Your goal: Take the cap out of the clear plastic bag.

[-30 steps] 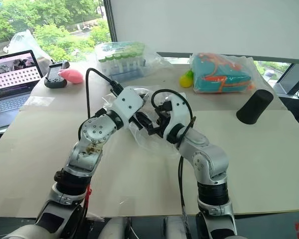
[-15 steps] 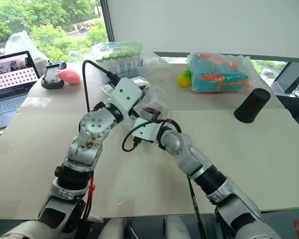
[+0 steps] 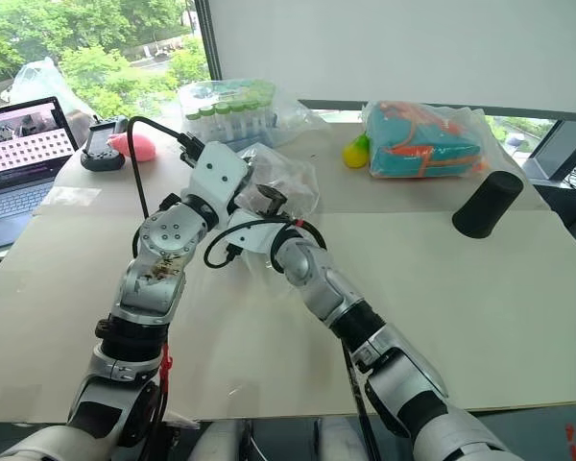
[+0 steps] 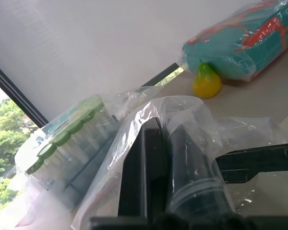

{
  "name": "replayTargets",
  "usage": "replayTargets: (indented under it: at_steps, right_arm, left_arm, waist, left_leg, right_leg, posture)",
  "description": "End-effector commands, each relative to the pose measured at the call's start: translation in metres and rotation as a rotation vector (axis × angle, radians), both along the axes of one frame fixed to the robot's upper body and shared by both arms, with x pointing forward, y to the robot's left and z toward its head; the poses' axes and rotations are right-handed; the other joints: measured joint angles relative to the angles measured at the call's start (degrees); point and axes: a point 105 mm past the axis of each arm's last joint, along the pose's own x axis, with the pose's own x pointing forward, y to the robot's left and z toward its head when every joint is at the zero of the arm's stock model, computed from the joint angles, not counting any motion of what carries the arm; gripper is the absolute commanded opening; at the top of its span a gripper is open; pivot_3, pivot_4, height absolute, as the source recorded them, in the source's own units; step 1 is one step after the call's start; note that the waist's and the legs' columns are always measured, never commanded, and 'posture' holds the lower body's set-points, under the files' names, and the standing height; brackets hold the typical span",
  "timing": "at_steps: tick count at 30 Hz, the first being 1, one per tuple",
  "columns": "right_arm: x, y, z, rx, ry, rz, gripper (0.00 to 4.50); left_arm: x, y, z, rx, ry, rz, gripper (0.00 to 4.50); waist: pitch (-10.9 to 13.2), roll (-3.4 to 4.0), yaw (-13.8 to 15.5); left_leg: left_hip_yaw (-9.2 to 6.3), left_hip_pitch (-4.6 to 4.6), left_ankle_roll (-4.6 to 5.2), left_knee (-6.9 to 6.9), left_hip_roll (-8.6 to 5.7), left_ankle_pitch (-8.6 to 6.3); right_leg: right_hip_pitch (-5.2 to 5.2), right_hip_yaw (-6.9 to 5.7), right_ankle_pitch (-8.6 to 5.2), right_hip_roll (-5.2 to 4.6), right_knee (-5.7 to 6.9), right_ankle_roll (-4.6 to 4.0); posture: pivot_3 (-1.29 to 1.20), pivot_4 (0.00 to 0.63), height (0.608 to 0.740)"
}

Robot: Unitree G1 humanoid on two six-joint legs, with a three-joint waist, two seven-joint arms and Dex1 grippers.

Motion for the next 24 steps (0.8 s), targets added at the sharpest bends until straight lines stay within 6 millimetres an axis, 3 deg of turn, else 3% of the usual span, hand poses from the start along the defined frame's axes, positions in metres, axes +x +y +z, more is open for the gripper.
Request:
replayTargets:
  at_steps: [1, 10, 20, 24]
  right_arm:
    - [0.016, -0.026, -0.001, 0.032, 0.031, -0.103, 3.17]
    - [0.013, -0.022, -0.009, 0.046, 0.103, -0.053, 0.12]
    - [-0.011, -0.010, -0.017, 0.092, 0.226, 0.117, 0.12]
    - [-0.028, -0.019, -0.009, 0.121, 0.266, 0.180, 0.12]
  left_arm:
    - [-0.026, -0.037, 0.022, -0.014, -0.093, -0.177, 0.00]
    - [-0.026, -0.038, 0.022, -0.010, -0.094, -0.180, 0.00]
    - [-0.027, -0.038, 0.021, -0.001, -0.093, -0.181, 0.00]
    - [-0.028, -0.037, 0.018, 0.005, -0.088, -0.180, 0.00]
  waist:
    - [0.0, 0.00, 0.0]
    - [0.0, 0.00, -0.1]
    - [0.0, 0.00, -0.1]
    - [0.0, 0.00, 0.1]
  left_leg:
    - [0.00, 0.00, 0.00, 0.00, 0.00, 0.00]
    - [0.00, 0.01, 0.00, -0.01, 0.00, 0.00]
    - [0.00, 0.05, 0.00, 0.00, 0.00, 0.00]
    - [-0.01, 0.05, 0.00, 0.00, -0.01, 0.00]
  right_leg:
    - [0.00, 0.00, 0.00, 0.00, 0.01, 0.00]
    - [0.00, 0.00, 0.00, 0.01, 0.02, 0.00]
    - [0.04, 0.00, 0.00, 0.01, 0.02, 0.00]
    - [0.07, -0.01, 0.00, 0.01, 0.00, 0.01]
  posture:
    - [0.00, 0.150, 0.740]
    - [0.00, 0.150, 0.740]
    - [0.00, 0.150, 0.740]
    - [0.00, 0.150, 0.740]
